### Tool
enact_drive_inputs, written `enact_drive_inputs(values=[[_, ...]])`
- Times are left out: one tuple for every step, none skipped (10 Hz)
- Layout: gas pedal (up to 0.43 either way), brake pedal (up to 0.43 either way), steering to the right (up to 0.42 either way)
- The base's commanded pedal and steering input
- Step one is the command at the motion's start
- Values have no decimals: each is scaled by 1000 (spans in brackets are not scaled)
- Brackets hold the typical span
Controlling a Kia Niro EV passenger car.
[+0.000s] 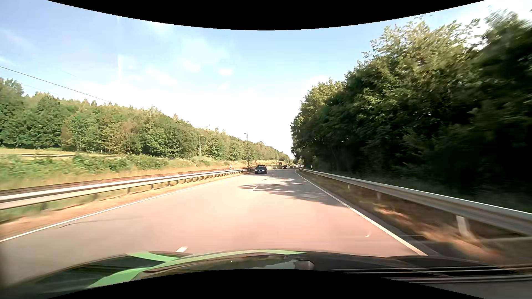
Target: Follow the waypoints while adhering to traffic rules and regulations
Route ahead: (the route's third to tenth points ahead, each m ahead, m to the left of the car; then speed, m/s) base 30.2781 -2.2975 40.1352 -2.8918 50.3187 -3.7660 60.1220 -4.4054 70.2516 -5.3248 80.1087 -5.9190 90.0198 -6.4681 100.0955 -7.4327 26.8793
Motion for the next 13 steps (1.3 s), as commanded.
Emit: enact_drive_inputs(values=[[268, 0, 5], [268, 0, 5], [268, 0, 5], [268, 0, 5], [260, 0, 5], [260, 0, 5], [260, 0, 5], [260, 0, 5], [268, 0, 5], [268, 0, 5], [268, 0, 5], [268, 0, 5], [280, 0, 5]])
